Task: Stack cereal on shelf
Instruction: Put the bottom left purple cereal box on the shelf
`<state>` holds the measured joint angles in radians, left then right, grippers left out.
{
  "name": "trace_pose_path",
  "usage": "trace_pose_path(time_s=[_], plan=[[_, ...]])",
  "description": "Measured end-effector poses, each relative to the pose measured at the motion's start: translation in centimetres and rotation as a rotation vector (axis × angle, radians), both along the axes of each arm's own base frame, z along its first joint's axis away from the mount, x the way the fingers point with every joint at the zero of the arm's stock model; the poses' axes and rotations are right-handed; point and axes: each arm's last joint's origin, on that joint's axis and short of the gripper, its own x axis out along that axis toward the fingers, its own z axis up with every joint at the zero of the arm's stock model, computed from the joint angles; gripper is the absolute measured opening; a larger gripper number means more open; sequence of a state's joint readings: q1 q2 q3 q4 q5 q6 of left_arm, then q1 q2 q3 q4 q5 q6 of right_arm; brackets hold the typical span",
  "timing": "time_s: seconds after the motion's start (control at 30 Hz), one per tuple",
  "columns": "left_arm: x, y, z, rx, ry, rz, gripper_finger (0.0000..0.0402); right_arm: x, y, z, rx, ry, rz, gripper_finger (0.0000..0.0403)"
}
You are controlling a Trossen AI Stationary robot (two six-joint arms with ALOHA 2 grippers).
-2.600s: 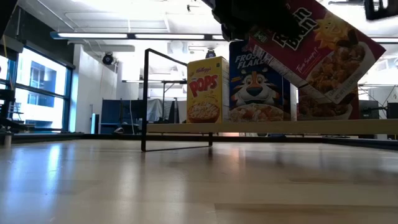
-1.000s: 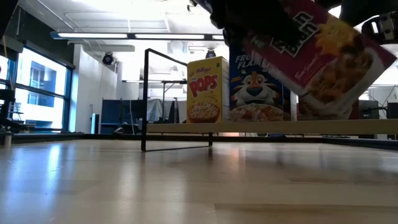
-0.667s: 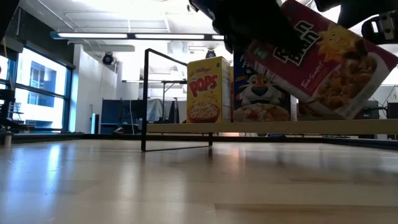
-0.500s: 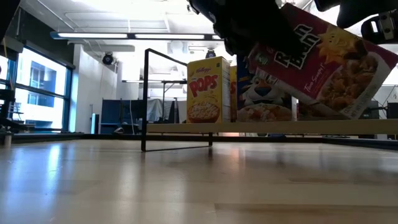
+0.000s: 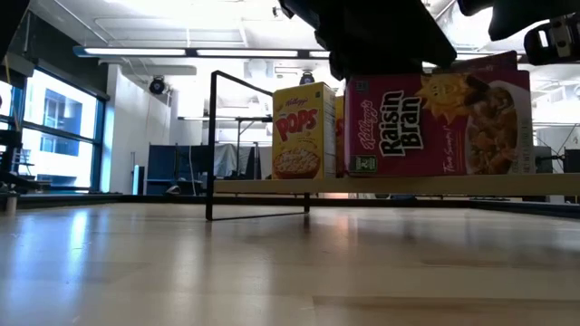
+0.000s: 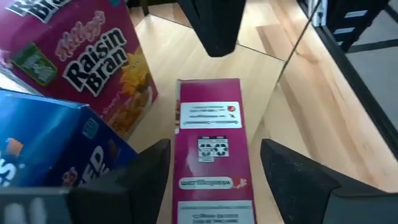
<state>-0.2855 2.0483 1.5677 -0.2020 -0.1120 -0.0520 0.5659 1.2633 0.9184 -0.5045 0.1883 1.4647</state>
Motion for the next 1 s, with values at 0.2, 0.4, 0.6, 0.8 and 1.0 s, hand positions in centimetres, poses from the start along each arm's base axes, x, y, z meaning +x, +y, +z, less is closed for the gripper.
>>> trace_pose_path(time_s=[0.2, 0.4, 0.6, 0.8, 1.0], plan=[[-0.1, -0.1, 0.7, -0.039, 0.012, -0.038, 0.0254, 0.1, 0.1, 0.1, -0.01, -0.026, 0.027, 0.0], [-0.3, -0.2, 2.7, -0.006, 0.024, -0.065, 0.0254, 0.0, 0.1, 0.6, -0.016, -0.056, 0.088, 0.0], [-1.1, 0.0, 5.2, -0.006, -0.022, -0.073, 0.0255, -0.5, -0.2, 2.1, -0.052, -0.151, 0.166, 0.0], [-3.8, 0.2, 9.6, -0.049, -0.068, -0.071, 0.0255, -0.1, 0.0, 5.8, -0.167, -0.315, 0.334, 0.0], [-6.6, 0.1, 14.5, -0.094, -0.222, -0.069, 0.0255, 2.3, 0.2, 7.1, -0.273, -0.305, 0.493, 0.0]])
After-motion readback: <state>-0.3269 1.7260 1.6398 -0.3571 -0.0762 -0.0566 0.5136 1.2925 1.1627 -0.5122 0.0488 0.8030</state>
